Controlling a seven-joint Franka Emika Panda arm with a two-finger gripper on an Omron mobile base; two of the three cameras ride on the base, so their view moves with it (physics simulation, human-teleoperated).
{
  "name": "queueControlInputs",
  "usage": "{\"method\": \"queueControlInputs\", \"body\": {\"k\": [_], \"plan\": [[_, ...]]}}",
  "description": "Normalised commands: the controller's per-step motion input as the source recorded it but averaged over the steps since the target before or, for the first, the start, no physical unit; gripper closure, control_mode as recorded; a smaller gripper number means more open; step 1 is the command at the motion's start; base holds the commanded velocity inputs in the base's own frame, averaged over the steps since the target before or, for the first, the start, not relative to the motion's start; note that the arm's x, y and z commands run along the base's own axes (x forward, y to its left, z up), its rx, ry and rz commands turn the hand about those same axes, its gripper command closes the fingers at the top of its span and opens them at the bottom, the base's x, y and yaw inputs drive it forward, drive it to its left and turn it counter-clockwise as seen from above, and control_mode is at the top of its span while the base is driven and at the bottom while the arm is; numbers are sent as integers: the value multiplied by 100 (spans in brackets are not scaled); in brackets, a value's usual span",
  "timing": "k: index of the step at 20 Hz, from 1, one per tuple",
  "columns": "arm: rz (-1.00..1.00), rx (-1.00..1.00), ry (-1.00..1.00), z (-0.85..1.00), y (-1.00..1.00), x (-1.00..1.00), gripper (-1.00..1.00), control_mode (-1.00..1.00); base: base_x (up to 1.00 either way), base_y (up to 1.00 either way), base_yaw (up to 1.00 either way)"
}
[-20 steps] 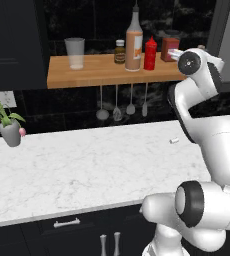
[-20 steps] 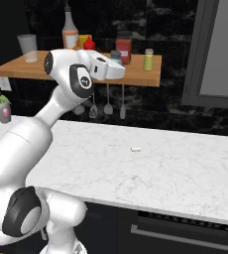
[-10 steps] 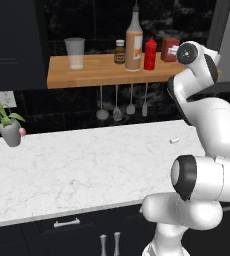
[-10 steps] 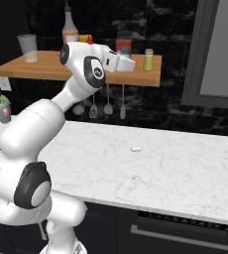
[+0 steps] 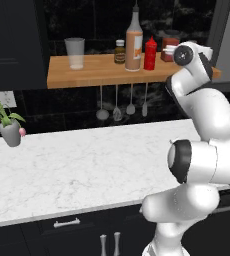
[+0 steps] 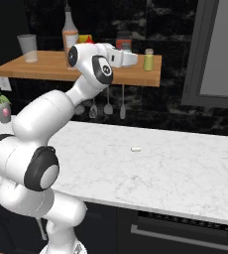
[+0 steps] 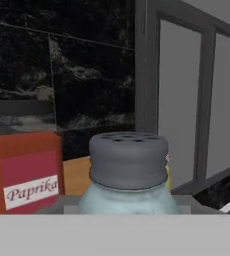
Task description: Put the shaker and condiment bottle from the counter next to their counterparts in the cabinet.
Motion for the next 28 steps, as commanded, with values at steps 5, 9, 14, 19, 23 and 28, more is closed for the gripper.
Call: {"method": "queueControlInputs", "body": {"k": [5, 9, 14, 19, 23, 28], "plan": [[8, -5, -5, 0, -3, 17, 100, -100, 0, 0, 0], [0, -3, 0, 0, 0, 0, 100, -100, 0, 0, 0], [0, -6, 0, 0, 0, 5, 100, -100, 0, 0, 0], [0, -5, 0, -3, 0, 3, 100, -100, 0, 0, 0], [0, -2, 0, -11, 0, 2, 100, -100, 0, 0, 0], [1, 0, 0, -5, -6, 0, 100, -100, 0, 0, 0]]}}
